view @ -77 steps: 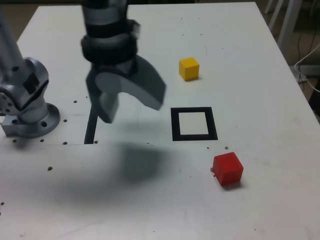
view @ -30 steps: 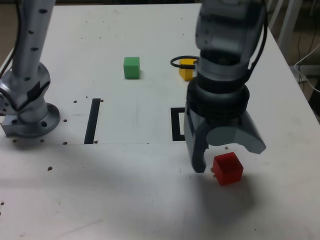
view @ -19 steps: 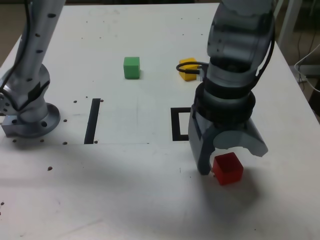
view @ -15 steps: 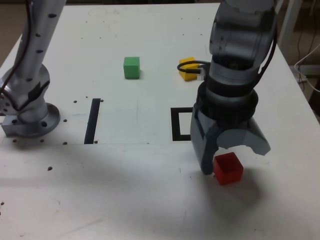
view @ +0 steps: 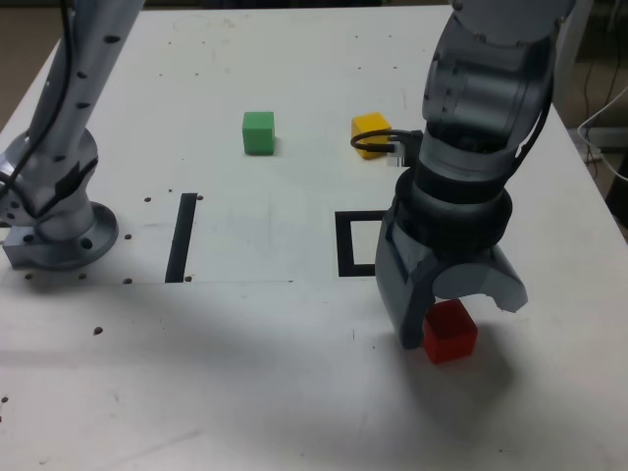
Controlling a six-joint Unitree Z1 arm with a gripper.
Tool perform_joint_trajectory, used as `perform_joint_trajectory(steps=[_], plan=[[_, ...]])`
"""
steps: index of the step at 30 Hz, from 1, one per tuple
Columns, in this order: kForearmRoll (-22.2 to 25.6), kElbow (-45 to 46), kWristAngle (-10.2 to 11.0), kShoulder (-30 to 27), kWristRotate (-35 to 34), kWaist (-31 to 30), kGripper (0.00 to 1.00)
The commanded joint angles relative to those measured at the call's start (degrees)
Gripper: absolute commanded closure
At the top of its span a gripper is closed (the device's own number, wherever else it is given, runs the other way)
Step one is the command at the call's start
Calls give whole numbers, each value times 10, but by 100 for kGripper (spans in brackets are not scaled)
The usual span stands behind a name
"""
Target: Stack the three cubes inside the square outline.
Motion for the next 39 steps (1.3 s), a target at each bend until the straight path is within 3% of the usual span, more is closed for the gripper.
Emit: perform_joint_trajectory(steps=[1,23,39], plan=[[5,-2,0,4,-4,1,12],[-13,5,-4,14,-18,1,27],[-25,16,-8,13,-18,1,46]])
